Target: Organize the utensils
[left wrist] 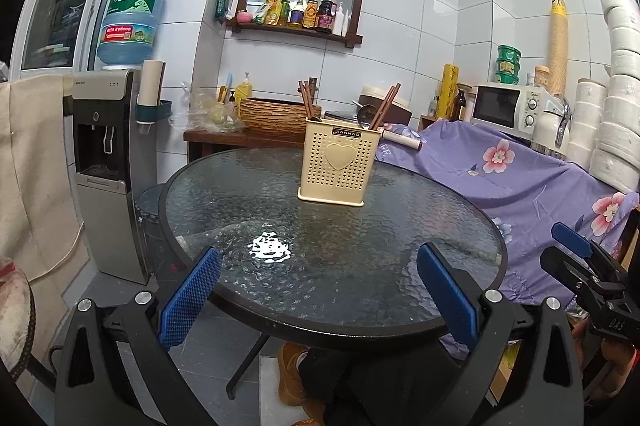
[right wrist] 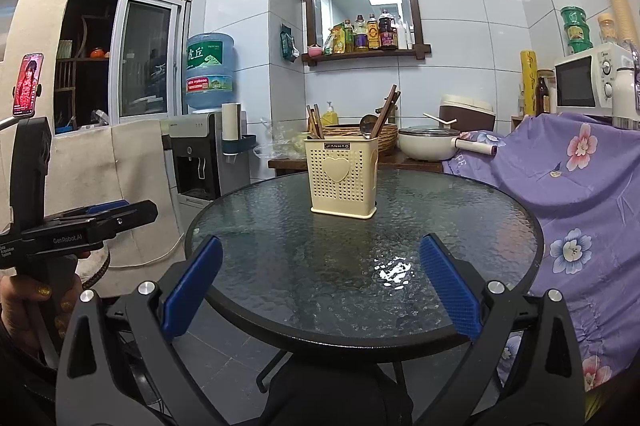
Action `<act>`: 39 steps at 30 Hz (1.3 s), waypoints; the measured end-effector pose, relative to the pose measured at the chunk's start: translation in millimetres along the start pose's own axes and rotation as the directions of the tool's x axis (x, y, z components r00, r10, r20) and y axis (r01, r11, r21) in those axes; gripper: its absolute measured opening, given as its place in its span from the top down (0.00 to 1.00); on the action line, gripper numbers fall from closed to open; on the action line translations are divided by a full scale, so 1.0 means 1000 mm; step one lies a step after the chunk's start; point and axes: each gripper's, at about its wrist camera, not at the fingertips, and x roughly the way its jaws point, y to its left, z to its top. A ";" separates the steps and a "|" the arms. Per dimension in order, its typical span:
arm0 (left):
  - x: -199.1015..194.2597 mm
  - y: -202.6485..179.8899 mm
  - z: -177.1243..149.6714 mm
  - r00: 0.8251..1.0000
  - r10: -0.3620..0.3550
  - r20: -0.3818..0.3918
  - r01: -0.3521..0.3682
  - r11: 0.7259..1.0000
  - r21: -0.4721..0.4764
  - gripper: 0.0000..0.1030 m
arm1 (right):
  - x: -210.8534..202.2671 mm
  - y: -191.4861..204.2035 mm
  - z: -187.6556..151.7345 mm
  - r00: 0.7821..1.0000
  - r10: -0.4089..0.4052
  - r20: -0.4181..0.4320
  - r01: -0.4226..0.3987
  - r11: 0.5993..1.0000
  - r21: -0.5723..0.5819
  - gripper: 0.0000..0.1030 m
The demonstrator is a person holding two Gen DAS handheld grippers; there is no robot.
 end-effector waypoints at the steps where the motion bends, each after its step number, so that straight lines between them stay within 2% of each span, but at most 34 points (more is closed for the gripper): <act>1: 0.000 -0.001 0.000 1.000 0.001 -0.001 -0.001 1.000 0.003 0.06 | 0.000 0.000 0.000 1.000 0.000 0.000 0.000 1.000 0.000 0.06; 12: 0.003 -0.004 -0.001 1.000 0.010 -0.007 -0.010 1.000 0.018 0.06 | 0.000 0.000 -0.001 1.000 0.002 -0.009 -0.002 1.000 0.001 0.06; 24: 0.011 -0.002 -0.002 0.997 0.064 -0.043 -0.063 0.998 0.019 0.06 | 0.001 0.000 -0.001 1.000 0.000 -0.012 0.000 1.000 -0.003 0.06; 39: 0.010 -0.005 -0.002 0.997 0.060 -0.050 -0.058 0.998 0.035 0.06 | 0.004 0.003 0.000 1.000 0.002 -0.022 -0.002 1.000 -0.002 0.06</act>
